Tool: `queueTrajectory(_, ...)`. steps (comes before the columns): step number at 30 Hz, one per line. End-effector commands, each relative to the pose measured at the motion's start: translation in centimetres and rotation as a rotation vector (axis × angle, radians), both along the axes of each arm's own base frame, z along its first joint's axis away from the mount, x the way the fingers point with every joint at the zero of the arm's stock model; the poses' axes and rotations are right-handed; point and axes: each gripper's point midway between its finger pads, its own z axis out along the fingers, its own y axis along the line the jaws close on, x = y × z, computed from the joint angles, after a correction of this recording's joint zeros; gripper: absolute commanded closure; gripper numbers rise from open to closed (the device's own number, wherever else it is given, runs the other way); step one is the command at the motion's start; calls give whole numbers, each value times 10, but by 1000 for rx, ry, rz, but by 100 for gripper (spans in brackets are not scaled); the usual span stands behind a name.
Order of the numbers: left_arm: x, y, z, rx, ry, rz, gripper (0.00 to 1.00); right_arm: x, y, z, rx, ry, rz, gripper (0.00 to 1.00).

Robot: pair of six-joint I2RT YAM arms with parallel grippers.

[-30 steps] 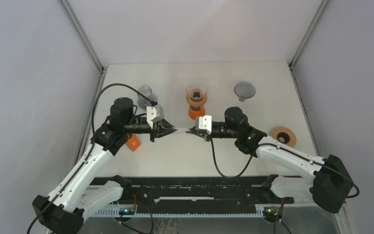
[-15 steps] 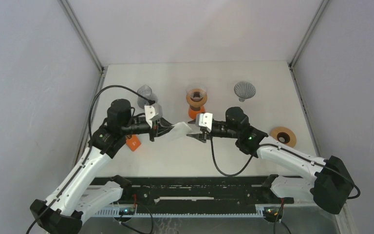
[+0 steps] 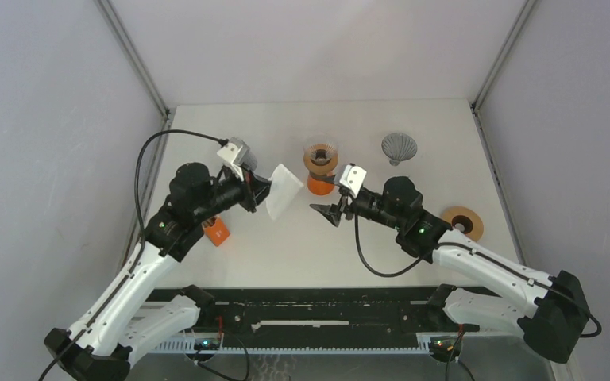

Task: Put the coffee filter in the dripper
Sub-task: Pick up the coffee filter from the coffee filter holder.

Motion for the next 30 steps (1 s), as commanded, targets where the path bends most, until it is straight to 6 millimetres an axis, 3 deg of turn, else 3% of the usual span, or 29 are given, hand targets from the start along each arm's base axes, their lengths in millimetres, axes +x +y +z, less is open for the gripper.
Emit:
queueTrajectory(1, 21, 10, 44, -174, 29, 208, 100, 9, 0, 42, 152, 29, -111, 24)
queueTrajectory(8, 41, 3, 41, -225, 128, 352, 100, 3, 25, 49, 171, 117, -144, 23)
queueTrajectory(13, 51, 2, 33, -256, 176, 476, 100, 10, 32, 54, 224, 147, -216, 24)
queueTrajectory(19, 57, 2, 35, -336, 201, 559, 100, 23, 35, 53, 266, 162, -306, 24)
queueTrajectory(30, 61, 3, 27, -346, 231, 650, 100, 26, 55, 51, 282, 170, -300, 24)
